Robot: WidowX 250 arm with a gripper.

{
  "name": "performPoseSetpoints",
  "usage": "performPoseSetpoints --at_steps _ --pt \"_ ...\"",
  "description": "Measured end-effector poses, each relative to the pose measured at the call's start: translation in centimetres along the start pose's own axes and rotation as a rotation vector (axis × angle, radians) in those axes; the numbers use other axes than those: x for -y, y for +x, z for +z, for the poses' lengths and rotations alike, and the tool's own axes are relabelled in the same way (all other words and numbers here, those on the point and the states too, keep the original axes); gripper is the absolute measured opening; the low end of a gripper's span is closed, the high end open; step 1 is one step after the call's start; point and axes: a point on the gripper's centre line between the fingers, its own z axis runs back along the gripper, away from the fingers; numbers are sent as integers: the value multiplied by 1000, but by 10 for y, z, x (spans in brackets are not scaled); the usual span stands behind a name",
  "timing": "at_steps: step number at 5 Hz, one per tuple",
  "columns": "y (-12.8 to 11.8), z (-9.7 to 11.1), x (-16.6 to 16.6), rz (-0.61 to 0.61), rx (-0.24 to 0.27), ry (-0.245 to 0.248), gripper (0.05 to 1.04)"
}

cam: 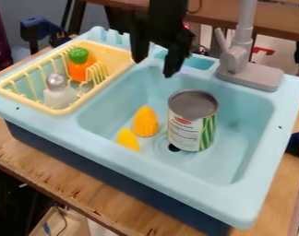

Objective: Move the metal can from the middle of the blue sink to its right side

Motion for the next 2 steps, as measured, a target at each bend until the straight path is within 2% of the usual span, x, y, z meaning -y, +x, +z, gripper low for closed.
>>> performPoseSetpoints --at_steps 1,2 --pt "4 -2 5 -37 20 13 1005" --pt "3 -13 15 -98 -26 35 1005"
